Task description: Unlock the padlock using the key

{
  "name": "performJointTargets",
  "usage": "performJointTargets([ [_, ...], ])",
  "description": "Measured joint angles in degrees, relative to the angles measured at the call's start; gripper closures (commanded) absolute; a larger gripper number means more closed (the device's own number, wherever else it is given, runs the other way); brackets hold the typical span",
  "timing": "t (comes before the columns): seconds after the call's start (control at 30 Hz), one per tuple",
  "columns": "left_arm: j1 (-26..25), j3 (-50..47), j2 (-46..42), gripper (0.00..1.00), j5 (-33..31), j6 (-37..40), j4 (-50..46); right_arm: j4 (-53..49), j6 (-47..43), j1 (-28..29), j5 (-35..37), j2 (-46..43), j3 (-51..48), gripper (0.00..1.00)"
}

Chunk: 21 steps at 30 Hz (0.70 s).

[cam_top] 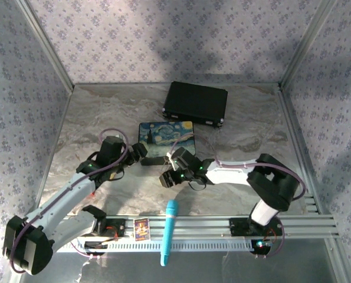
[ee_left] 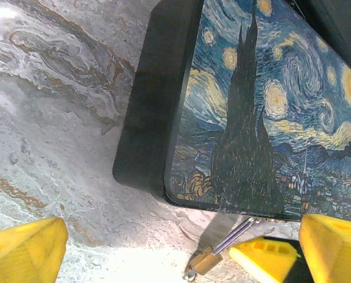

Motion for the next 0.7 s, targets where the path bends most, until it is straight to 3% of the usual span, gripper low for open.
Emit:
performJointTargets([
  [0.3,0.0,0.0,0.7,0.0,0.3,-0.4,0.8,2.0,0.9,0.5,2.5,3.7,1.3,0.41],
  [0.7,0.0,0.0,1.7,0.0,-0.3,-0.3,0.9,7.2,2.9,0.2,3.8,4.1,-1.2,0.68],
])
